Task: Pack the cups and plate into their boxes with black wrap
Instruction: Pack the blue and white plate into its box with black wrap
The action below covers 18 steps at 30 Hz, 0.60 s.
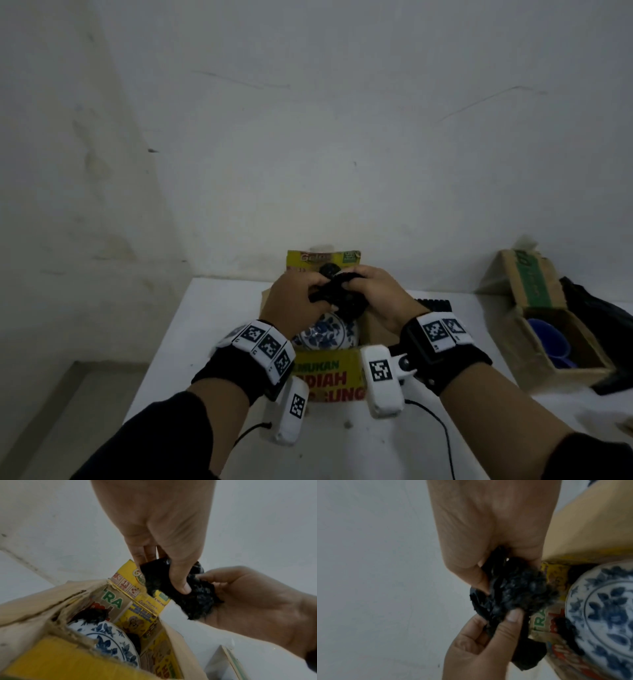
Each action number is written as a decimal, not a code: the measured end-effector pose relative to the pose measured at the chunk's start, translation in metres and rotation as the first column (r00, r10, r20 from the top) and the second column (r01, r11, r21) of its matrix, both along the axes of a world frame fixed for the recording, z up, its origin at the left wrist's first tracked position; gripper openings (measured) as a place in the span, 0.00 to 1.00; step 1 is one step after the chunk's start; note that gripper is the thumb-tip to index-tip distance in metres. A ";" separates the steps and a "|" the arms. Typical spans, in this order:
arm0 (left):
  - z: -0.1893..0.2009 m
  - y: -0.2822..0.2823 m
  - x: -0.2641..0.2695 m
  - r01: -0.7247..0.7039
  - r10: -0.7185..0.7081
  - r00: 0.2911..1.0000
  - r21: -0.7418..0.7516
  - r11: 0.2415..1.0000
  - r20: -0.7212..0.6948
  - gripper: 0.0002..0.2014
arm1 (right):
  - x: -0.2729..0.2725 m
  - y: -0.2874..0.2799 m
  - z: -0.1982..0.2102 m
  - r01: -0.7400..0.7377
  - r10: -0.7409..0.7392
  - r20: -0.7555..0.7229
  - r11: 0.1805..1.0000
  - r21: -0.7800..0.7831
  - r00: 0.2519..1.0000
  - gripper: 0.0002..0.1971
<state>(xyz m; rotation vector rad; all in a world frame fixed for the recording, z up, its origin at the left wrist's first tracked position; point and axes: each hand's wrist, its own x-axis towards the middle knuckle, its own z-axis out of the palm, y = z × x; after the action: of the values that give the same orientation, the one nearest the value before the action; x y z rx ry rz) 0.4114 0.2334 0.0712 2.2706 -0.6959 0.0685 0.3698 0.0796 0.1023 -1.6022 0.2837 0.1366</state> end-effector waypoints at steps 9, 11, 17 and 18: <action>-0.046 -0.003 0.011 0.018 -0.020 0.999 -0.067 0.998 -0.040 0.25 | 0.012 -0.018 -0.009 -0.387 0.501 -0.096 0.520 -0.761 0.860 0.15; -0.057 -0.001 0.016 0.012 -0.011 1.000 -0.025 1.000 0.011 0.31 | 0.018 -0.019 -0.017 -0.391 0.507 -0.098 0.514 -0.763 0.857 0.14; -0.066 0.012 0.021 0.018 -0.022 0.997 -0.049 0.999 -0.069 0.38 | 0.039 -0.010 -0.025 -0.456 0.529 -0.265 0.270 -0.848 0.807 0.19; -0.064 0.014 0.018 -0.016 -0.008 0.985 -0.135 0.991 -0.170 0.36 | 0.042 -0.009 -0.026 -0.483 0.531 -0.329 0.180 -0.857 0.781 0.16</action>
<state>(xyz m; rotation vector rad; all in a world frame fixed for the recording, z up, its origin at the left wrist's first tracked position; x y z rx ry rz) 0.4291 0.2473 0.0076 2.1180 -0.5786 -0.0741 0.4116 0.0703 0.0767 -2.8339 -0.3519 0.5507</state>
